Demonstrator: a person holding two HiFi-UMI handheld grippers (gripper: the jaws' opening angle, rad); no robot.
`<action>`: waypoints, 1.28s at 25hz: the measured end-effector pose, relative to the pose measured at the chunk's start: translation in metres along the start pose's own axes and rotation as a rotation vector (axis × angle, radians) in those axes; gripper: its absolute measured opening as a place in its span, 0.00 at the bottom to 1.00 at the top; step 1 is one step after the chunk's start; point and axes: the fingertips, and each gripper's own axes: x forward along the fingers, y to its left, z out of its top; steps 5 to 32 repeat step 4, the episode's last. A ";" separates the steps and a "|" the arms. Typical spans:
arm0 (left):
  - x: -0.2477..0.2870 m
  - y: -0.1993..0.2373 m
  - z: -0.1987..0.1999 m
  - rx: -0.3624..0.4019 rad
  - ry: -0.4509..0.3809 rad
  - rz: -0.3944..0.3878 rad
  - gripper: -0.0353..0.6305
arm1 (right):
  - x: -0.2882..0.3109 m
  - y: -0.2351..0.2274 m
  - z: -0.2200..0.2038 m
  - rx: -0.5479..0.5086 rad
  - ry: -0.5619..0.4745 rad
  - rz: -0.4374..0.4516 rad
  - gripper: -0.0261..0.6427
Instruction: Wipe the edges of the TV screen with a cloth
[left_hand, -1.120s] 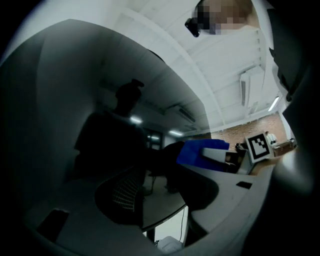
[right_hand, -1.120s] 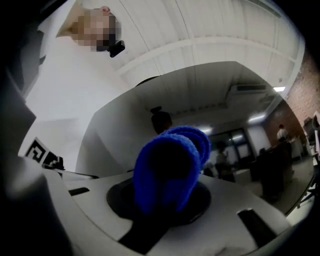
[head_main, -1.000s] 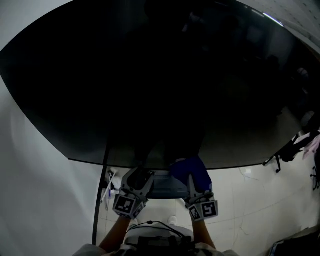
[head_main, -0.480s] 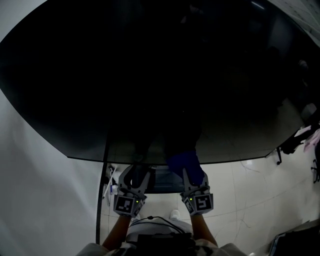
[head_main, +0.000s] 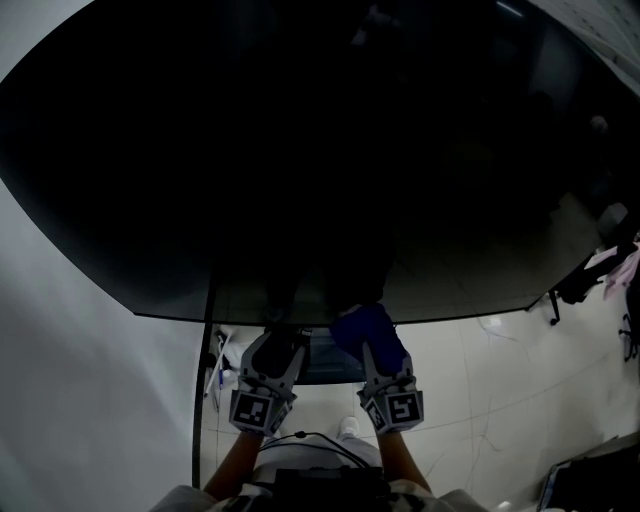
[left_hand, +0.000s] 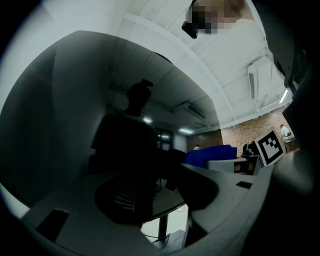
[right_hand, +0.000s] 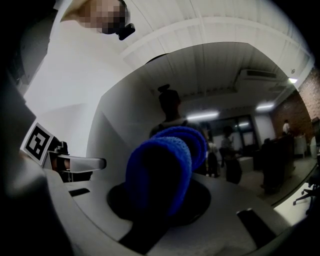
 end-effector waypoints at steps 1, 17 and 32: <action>-0.001 -0.002 0.001 -0.002 0.000 -0.004 0.35 | -0.001 0.001 0.001 0.007 0.002 -0.002 0.17; -0.005 -0.008 0.003 -0.020 0.002 -0.019 0.35 | -0.005 0.009 0.005 0.054 0.027 0.001 0.17; -0.005 -0.008 0.003 -0.020 0.002 -0.019 0.35 | -0.005 0.009 0.005 0.054 0.027 0.001 0.17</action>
